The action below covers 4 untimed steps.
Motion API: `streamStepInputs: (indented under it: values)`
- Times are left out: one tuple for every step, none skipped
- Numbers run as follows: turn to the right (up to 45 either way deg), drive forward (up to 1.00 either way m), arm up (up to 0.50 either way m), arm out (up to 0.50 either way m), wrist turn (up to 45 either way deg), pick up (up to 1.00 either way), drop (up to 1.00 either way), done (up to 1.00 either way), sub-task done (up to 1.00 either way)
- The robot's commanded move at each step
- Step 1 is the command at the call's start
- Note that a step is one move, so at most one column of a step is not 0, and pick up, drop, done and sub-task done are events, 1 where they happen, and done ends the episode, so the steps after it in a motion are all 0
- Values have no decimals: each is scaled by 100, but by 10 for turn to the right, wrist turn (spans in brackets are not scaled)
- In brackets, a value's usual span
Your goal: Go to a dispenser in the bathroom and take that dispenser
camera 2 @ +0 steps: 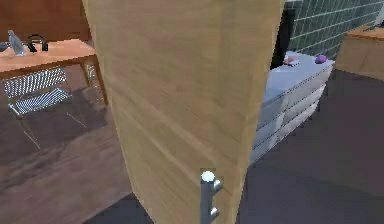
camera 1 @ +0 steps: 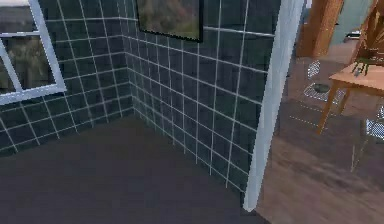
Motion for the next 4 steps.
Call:
streamStepInputs:
  values:
    - [420,0,0,0,0,0,0,0,0]
    - [0,100,0,0,0,0,0,0,0]
    - [150,0,0,0,0,0,0,0,0]
    - [0,5,0,0,0,0,0,0,0]
